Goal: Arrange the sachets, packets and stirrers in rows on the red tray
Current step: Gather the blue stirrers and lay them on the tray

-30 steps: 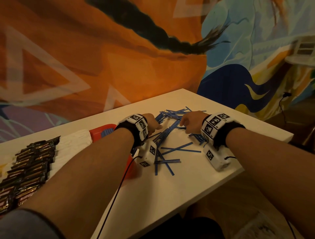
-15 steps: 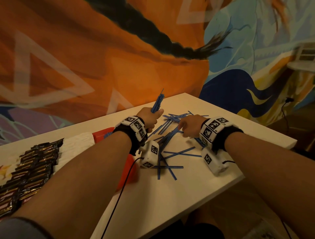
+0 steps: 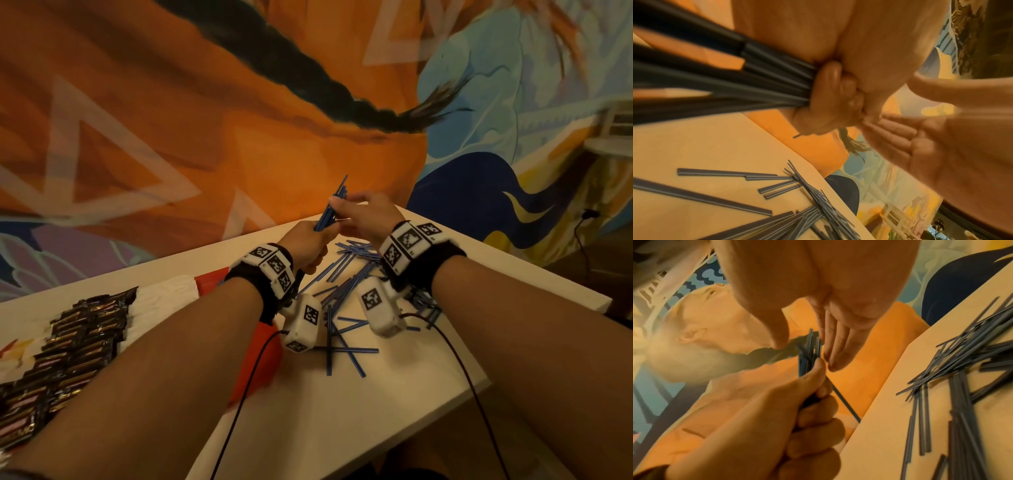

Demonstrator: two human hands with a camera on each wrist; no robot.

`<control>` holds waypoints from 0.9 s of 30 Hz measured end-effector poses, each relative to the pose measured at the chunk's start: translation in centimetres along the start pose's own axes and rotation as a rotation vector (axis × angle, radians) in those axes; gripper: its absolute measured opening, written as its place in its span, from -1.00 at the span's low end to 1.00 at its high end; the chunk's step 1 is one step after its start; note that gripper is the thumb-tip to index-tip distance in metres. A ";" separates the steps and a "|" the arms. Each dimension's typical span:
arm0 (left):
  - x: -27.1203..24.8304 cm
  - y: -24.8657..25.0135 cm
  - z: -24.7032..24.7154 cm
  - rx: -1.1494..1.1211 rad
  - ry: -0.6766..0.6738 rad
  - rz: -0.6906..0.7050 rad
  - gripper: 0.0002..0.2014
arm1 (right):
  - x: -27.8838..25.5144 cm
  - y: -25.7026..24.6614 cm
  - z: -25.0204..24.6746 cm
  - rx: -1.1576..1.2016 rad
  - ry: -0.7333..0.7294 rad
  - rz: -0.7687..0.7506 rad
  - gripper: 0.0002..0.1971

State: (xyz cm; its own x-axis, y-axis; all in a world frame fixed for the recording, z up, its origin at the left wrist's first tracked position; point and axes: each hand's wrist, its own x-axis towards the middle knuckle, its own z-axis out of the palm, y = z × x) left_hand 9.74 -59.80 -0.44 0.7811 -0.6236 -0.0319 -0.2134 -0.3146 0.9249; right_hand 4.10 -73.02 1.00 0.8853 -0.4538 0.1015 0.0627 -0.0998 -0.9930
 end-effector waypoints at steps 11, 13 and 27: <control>-0.9 0.1 -0.3 0.068 -0.028 0.054 -0.78 | -0.8 -1.0 0.8 0.163 0.045 0.066 -0.87; -1.1 0.1 -0.4 0.066 -0.029 0.058 -0.77 | -1.3 -1.6 1.0 0.235 0.029 0.090 -0.92; -2.5 1.5 -2.1 0.095 0.075 0.092 -0.68 | -0.9 -5.7 3.4 0.279 0.094 0.016 -0.98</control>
State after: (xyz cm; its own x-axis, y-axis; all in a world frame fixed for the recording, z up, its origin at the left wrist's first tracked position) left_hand 8.73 -57.19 1.87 0.7968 -0.5985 0.0828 -0.3373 -0.3270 0.8828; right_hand 4.47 -69.01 6.33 0.8418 -0.5342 0.0777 0.1849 0.1500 -0.9713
